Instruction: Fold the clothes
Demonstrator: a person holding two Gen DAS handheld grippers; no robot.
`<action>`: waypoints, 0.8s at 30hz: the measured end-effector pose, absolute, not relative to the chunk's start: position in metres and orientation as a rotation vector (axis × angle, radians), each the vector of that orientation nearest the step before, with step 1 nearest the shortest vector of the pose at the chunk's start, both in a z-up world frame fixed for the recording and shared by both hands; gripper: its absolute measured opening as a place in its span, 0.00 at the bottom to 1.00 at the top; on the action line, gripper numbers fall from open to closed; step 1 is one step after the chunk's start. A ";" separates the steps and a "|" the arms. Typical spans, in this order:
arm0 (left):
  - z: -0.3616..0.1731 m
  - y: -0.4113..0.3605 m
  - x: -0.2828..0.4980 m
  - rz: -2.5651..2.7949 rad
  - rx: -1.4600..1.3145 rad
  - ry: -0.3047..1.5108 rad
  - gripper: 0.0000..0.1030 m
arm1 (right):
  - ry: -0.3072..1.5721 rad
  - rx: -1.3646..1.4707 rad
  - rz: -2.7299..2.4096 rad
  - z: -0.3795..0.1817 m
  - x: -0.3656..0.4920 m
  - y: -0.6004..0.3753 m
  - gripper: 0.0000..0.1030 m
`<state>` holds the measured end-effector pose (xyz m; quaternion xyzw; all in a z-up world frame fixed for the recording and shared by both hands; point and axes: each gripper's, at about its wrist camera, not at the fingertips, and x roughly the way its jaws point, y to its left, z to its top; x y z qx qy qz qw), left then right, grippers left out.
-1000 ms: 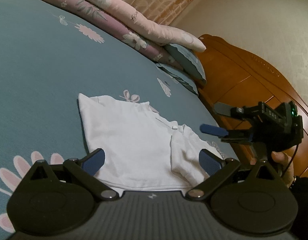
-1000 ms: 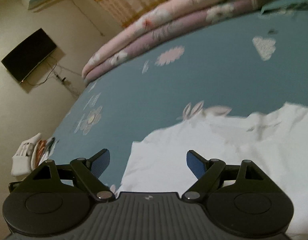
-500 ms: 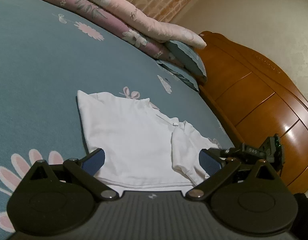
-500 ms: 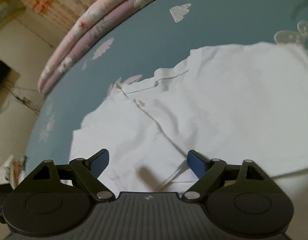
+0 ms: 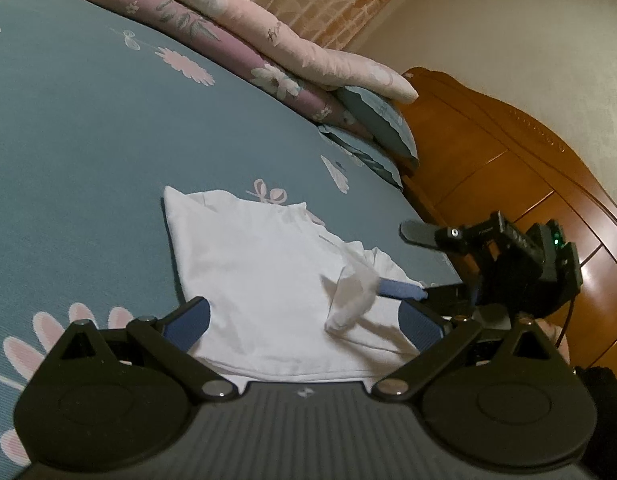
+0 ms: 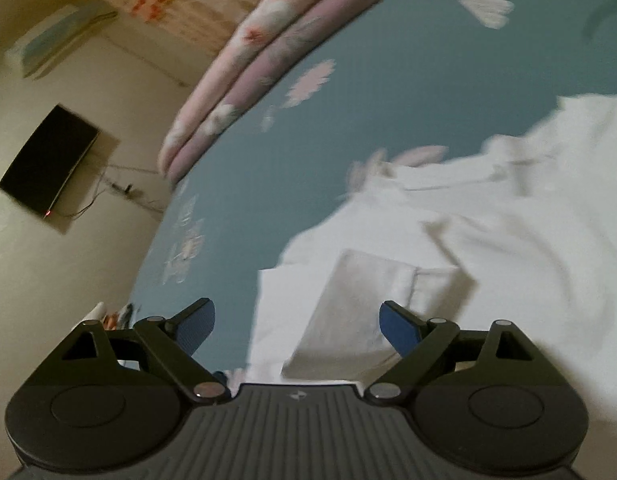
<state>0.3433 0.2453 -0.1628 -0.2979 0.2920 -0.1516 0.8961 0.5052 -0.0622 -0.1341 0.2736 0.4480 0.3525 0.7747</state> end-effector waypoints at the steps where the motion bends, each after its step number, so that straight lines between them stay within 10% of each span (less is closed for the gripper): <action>1: -0.163 0.246 0.343 -0.314 -0.619 0.603 0.97 | 0.966 0.580 0.774 -0.131 0.505 -0.058 0.90; 24: -0.180 0.231 0.352 -0.287 -0.595 0.634 0.97 | 0.842 -0.049 0.497 -0.145 0.384 -0.161 0.90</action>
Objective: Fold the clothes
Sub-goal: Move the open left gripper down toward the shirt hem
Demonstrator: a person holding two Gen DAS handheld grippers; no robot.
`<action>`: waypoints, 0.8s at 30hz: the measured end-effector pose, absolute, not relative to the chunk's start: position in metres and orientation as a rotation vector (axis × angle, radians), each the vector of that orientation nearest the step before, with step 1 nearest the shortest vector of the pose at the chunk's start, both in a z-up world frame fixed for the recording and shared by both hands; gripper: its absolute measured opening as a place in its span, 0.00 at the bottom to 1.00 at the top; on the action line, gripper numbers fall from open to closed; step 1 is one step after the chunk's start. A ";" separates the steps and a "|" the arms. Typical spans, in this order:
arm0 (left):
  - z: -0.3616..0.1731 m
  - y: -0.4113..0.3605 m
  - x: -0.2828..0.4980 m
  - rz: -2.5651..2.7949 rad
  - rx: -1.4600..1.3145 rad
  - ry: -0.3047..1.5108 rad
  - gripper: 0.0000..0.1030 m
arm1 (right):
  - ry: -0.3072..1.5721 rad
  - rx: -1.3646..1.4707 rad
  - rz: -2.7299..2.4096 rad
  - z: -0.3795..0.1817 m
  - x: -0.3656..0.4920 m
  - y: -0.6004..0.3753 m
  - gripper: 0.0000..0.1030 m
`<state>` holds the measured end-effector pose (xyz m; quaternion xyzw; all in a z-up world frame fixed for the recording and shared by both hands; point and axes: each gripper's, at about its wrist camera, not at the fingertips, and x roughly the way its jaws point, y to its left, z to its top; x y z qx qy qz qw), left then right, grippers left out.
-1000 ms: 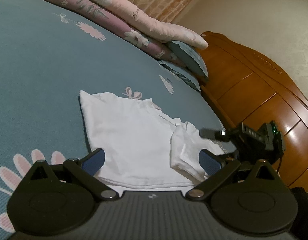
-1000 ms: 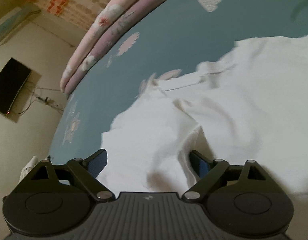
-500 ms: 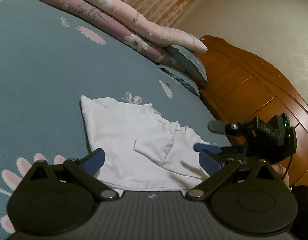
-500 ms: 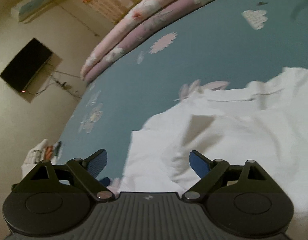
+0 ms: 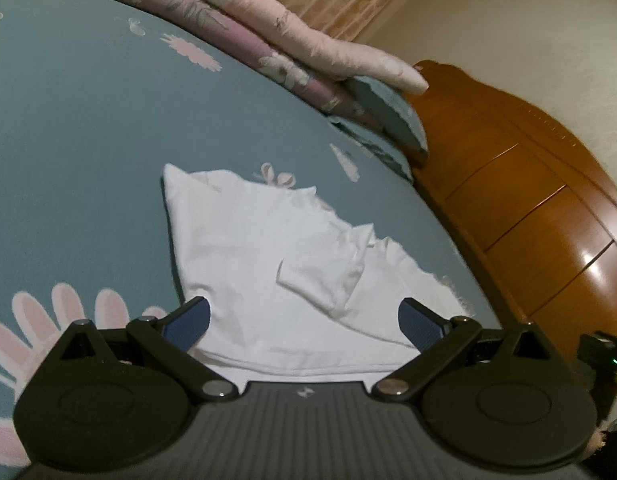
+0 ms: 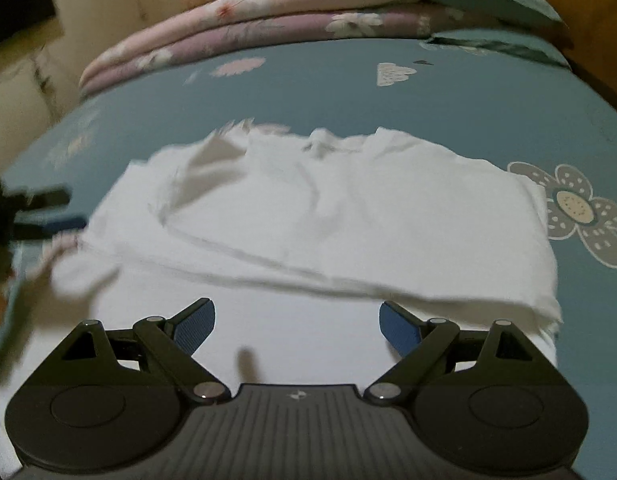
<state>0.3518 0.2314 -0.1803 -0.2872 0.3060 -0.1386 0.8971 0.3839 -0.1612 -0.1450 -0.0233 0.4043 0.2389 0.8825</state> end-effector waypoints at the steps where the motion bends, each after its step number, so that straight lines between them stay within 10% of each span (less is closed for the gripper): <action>1: -0.181 0.229 0.352 -0.283 -0.582 0.636 0.97 | 0.837 -0.070 0.512 -0.146 0.379 -0.163 0.90; 24: -0.204 0.187 0.428 -0.151 -0.983 0.710 0.93 | 0.747 0.042 0.819 -0.135 0.342 -0.185 0.91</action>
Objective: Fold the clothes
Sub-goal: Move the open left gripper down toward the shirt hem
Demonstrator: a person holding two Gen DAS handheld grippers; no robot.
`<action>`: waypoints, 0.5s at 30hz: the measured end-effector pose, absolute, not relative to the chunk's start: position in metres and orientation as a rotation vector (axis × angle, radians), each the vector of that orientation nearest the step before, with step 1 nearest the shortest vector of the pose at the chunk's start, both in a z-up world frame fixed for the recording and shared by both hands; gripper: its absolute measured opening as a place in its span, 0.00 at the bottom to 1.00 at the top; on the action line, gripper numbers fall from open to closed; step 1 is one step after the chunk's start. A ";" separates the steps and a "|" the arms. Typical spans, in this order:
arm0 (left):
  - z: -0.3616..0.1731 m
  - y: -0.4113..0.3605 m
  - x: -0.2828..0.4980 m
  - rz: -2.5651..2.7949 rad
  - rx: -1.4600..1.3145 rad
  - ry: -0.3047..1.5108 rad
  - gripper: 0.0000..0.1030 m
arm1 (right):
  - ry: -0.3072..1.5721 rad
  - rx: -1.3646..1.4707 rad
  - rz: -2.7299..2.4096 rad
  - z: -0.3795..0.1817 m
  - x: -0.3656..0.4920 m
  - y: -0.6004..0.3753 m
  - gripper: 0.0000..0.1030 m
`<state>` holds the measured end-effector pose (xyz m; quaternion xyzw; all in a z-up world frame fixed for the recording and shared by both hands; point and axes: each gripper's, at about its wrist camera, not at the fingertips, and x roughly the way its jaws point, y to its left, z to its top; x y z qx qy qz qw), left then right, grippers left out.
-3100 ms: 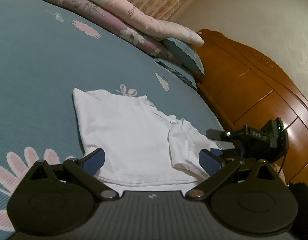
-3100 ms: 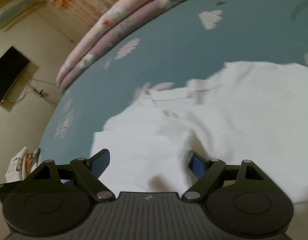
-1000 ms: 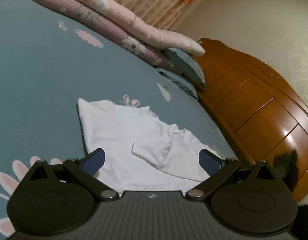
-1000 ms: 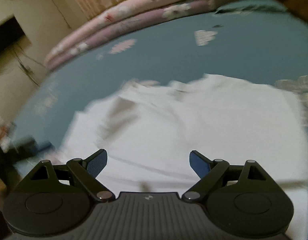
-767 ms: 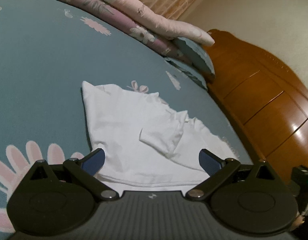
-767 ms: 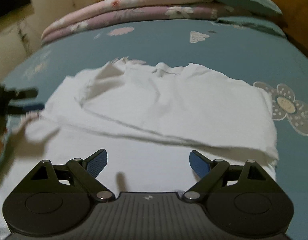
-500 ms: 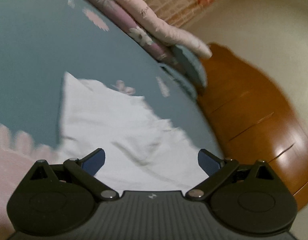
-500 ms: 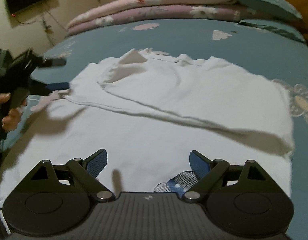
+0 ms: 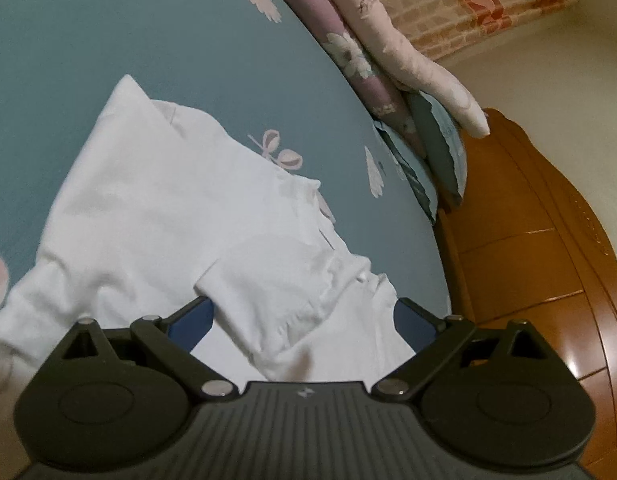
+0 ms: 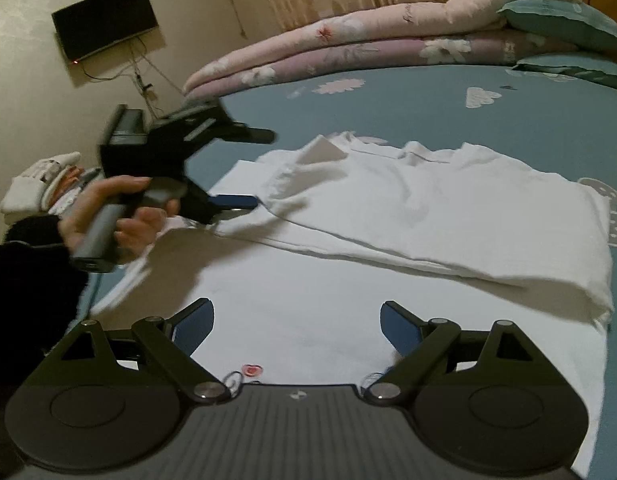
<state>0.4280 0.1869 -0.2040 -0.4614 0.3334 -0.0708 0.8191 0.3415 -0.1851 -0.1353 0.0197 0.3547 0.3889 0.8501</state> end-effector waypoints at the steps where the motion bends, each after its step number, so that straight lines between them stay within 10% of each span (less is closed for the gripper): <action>1: -0.203 0.187 0.429 -0.148 -0.986 0.699 0.93 | 0.744 0.035 0.817 -0.134 0.341 -0.185 0.91; 15: -0.214 0.198 0.420 -0.189 -1.087 0.567 0.77 | 0.718 0.117 0.807 -0.122 0.346 -0.200 0.91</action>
